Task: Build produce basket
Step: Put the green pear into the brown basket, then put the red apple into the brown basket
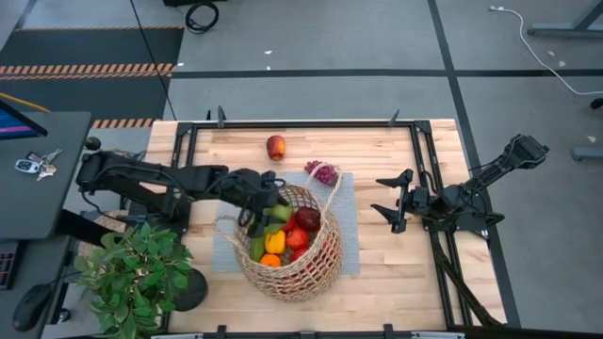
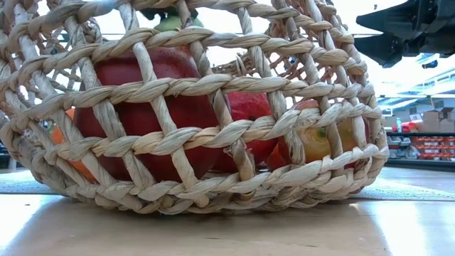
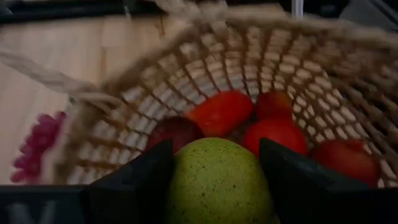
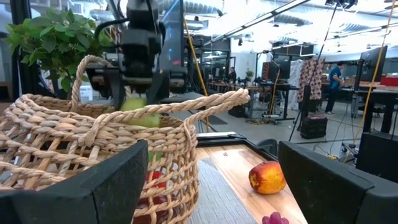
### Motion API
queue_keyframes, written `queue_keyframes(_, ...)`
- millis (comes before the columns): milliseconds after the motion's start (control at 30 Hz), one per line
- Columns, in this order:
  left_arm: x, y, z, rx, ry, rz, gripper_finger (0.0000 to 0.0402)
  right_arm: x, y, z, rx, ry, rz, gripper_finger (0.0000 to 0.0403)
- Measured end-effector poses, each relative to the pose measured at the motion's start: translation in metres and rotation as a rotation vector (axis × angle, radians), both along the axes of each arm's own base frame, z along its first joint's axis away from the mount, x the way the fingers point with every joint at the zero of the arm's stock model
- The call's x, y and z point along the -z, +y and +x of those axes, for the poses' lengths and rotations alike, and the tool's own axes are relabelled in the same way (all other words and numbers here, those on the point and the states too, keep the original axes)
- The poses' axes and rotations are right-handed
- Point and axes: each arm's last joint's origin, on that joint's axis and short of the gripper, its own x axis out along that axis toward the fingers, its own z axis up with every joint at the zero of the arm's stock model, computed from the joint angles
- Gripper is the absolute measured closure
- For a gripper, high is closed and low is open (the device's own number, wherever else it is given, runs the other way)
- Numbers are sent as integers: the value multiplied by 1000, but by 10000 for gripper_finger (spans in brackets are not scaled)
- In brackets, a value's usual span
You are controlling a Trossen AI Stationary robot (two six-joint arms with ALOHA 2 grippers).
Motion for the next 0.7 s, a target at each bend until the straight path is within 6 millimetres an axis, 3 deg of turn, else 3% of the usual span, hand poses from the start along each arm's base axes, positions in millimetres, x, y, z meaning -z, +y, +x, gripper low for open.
queue_keyframes(300,23,-12,10,49,106,46,157,0,0,0,0,1,0,41)
queue_keyframes(567,23,-8,15,11,79,18,44,0,0,0,0,0,0,41)
queue_keyframes(700,5,7,20,-99,1,17,18,0,0,0,0,0,0,41)
